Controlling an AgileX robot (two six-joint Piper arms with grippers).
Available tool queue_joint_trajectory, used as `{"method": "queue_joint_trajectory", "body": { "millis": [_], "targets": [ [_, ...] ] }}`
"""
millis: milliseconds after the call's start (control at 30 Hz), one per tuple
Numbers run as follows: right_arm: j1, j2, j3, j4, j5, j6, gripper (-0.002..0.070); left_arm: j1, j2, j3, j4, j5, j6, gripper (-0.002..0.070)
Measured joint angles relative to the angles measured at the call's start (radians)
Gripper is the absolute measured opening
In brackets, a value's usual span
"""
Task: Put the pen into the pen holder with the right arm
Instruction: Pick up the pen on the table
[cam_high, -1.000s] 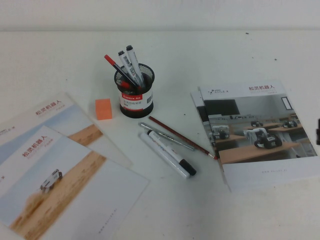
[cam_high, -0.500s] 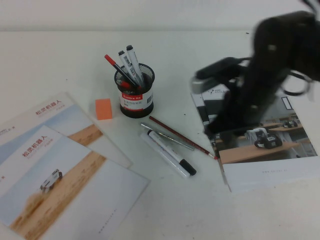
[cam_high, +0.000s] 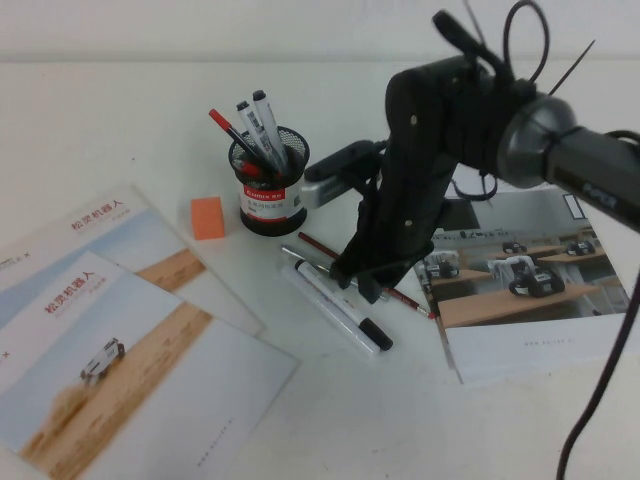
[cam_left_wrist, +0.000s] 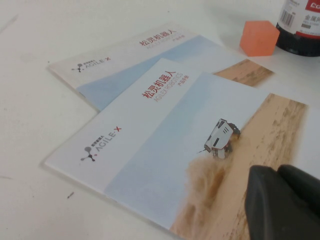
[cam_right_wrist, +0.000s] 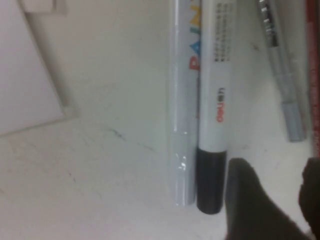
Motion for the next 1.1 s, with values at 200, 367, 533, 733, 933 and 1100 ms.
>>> {"method": "queue_joint_trajectory", "body": {
  "millis": [200,367,533,733,933,1100],
  "targets": [
    [0.026,0.033,-0.004,-0.031,0.002,0.000,0.0242,0.000,0.000,0.000,0.000,0.000,0.000,-0.0001],
    [0.040,0.061,-0.020,-0.046,0.002,-0.011,0.0244,0.000,0.000,0.000,0.000,0.000,0.000,-0.0001],
    [0.059,0.100,-0.076,-0.078,0.002,-0.015,0.0245,0.000,0.000,0.000,0.000,0.000,0.000,-0.0001],
    [0.061,0.140,-0.136,-0.082,0.003,-0.023,0.0245,0.000,0.000,0.000,0.000,0.000,0.000,-0.0001],
    [0.068,0.173,-0.145,-0.082,0.003,-0.047,0.0245,0.000,0.000,0.000,0.000,0.000,0.000,-0.0001],
    [0.077,0.182,-0.150,-0.090,0.003,-0.050,0.0245,0.000,0.000,0.000,0.000,0.000,0.000,-0.0001]
  ]
}}
